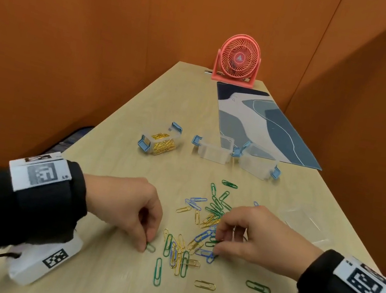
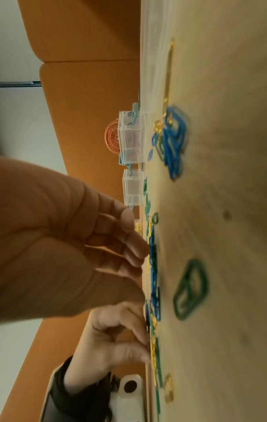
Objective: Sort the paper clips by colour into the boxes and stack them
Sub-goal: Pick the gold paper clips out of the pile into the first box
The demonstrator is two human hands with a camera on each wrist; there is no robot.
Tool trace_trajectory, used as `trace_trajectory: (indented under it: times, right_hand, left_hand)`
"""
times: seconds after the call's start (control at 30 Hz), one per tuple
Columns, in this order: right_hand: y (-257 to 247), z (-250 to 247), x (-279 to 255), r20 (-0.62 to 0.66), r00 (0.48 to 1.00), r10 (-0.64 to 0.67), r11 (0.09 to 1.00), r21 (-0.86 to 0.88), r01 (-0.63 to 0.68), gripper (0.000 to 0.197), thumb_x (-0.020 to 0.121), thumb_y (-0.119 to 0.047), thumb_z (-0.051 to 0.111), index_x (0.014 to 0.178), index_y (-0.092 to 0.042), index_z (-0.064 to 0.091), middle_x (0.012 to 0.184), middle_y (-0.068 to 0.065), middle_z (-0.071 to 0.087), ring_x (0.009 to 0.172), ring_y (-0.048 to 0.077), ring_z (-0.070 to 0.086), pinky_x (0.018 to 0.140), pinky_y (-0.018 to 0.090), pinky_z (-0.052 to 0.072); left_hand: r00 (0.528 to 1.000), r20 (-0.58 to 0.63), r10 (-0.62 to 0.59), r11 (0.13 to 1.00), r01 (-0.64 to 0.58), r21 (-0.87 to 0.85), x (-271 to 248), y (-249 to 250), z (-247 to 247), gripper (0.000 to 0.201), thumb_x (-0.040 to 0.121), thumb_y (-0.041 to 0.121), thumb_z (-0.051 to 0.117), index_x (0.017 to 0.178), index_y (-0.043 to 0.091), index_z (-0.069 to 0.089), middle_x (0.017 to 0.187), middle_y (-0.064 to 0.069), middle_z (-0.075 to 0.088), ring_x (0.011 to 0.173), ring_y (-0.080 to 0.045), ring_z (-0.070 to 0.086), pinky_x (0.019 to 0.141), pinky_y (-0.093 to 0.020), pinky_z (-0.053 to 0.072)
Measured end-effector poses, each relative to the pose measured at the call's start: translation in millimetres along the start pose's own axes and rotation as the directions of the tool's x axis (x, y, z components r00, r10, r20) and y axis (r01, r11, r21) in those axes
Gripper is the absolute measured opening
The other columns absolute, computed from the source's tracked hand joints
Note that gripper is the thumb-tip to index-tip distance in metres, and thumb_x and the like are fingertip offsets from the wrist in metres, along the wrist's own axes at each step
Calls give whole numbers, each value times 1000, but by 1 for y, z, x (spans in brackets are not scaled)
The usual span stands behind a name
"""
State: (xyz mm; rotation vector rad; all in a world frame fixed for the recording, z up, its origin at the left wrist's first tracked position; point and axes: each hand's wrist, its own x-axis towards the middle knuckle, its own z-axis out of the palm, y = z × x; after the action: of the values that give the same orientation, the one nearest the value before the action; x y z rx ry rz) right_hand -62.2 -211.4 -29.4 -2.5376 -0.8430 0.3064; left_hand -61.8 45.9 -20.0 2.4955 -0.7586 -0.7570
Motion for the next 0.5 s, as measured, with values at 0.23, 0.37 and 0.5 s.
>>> trace_trajectory:
  times: [0.23, 0.37, 0.5]
  right_hand:
    - [-17, 4, 5, 78, 991, -110, 994, -10, 112, 39, 69, -48, 75, 103, -30, 69, 94, -12, 56, 80, 11, 55, 79, 29, 47]
    - [-29, 14, 12, 123, 981, -150, 986, -49, 157, 28, 74, -43, 73, 96, -26, 71, 87, -11, 56, 77, 8, 53, 78, 32, 48]
    - [-31, 17, 17, 122, 982, -147, 982, -102, 159, 13, 83, -31, 64, 93, -23, 69, 84, -10, 56, 72, 3, 46, 79, 32, 48]
  left_hand:
    - [984, -109, 140, 990, -141, 0, 10, 9, 8, 30, 67, 33, 83, 95, 28, 74, 89, 6, 64, 76, -11, 59, 70, -15, 46]
    - [985, -102, 136, 991, -137, -2, 18, 8, 12, 17, 71, 29, 80, 85, 22, 75, 86, 5, 65, 78, -9, 57, 69, -15, 45]
    - [990, -107, 98, 995, -100, -16, 14, 5, 12, 9, 77, 25, 76, 80, 19, 72, 81, 4, 68, 72, -8, 59, 65, -10, 42]
